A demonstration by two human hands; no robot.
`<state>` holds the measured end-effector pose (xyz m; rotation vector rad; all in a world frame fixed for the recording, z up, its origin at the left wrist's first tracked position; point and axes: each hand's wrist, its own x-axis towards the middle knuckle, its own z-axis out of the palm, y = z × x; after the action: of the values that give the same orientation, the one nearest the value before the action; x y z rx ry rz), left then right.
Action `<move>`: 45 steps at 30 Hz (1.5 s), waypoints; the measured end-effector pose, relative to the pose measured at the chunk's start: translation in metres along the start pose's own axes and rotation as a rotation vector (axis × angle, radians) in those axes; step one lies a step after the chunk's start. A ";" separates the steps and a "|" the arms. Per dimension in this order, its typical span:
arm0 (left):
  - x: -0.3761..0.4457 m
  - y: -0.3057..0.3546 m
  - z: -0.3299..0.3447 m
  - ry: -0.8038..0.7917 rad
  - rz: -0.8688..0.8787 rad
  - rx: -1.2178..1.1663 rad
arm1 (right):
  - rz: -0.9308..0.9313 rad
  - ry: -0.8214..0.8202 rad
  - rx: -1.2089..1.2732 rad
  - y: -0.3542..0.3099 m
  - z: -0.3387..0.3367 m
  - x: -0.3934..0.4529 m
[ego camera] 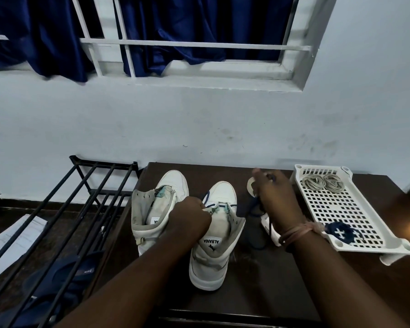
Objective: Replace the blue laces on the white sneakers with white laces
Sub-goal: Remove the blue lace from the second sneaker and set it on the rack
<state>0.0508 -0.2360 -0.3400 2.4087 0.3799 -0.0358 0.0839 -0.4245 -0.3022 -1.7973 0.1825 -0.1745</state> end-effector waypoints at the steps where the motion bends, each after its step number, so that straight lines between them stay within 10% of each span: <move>1: 0.000 0.000 0.000 -0.001 0.002 -0.004 | 0.001 -0.037 -0.165 0.009 0.001 0.000; 7: 0.000 0.002 -0.001 -0.024 0.020 -0.021 | 0.159 -0.263 -0.404 0.046 0.015 -0.002; 18: 0.000 0.001 -0.001 -0.038 0.010 -0.043 | 0.079 -0.060 0.418 -0.011 0.002 0.008; 24: 0.001 -0.001 0.000 -0.048 0.025 -0.059 | 0.165 -0.188 -0.309 0.021 0.003 -0.005; 30: 0.000 0.000 0.001 -0.015 0.012 -0.052 | 0.251 -0.300 -0.357 0.027 0.013 -0.006; 39: 0.001 -0.002 0.002 -0.032 -0.012 -0.091 | 0.367 -0.161 0.506 -0.009 0.014 -0.003; 45: 0.000 -0.001 0.000 -0.034 0.006 -0.082 | 0.200 -0.145 -0.217 0.021 0.011 0.000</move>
<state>0.0504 -0.2349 -0.3407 2.3249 0.3518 -0.0573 0.0859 -0.4192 -0.3253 -1.9849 0.2843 0.1222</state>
